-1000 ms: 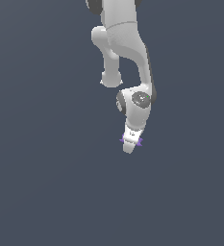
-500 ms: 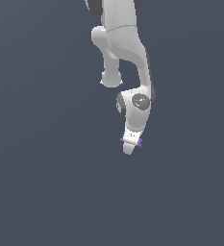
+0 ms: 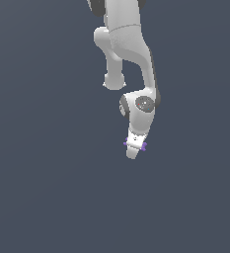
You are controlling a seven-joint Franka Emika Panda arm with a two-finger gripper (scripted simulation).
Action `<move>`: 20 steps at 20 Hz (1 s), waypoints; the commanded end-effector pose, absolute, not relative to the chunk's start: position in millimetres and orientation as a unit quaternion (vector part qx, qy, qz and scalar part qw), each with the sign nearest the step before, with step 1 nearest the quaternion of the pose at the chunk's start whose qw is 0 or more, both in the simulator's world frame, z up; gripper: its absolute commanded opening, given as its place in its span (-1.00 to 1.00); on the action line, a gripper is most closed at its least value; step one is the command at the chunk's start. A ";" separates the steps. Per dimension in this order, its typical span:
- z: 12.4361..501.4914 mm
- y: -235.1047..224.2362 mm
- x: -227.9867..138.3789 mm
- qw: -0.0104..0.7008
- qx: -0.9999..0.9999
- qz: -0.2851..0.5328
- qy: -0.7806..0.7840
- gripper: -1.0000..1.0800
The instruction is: Pick up the object and move it to a goal position.
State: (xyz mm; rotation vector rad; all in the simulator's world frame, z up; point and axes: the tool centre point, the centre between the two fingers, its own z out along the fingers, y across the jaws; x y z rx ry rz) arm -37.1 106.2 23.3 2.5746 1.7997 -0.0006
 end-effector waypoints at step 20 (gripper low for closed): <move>120.7 123.2 10.4 0.000 0.819 0.000 0.573 -1.00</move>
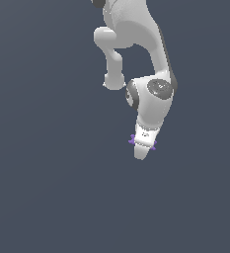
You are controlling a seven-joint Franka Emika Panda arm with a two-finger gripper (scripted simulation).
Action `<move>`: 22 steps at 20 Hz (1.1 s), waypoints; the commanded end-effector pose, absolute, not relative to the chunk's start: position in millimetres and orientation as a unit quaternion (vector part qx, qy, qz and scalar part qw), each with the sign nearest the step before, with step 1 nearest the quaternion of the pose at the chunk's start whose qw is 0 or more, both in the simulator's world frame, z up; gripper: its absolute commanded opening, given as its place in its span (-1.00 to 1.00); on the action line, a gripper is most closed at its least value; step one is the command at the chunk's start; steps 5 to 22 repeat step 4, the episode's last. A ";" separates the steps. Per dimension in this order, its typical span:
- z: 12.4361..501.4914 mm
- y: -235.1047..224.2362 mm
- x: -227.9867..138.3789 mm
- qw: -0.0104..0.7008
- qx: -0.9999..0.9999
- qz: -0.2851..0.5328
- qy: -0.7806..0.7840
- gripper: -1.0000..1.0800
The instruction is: Pick up the object and move it to a goal position.
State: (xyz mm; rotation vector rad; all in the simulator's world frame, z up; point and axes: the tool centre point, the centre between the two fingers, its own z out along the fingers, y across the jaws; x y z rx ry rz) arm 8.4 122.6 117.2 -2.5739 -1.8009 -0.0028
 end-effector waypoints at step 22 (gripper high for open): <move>123.0 123.4 12.6 0.000 -0.820 0.000 -0.573 -1.00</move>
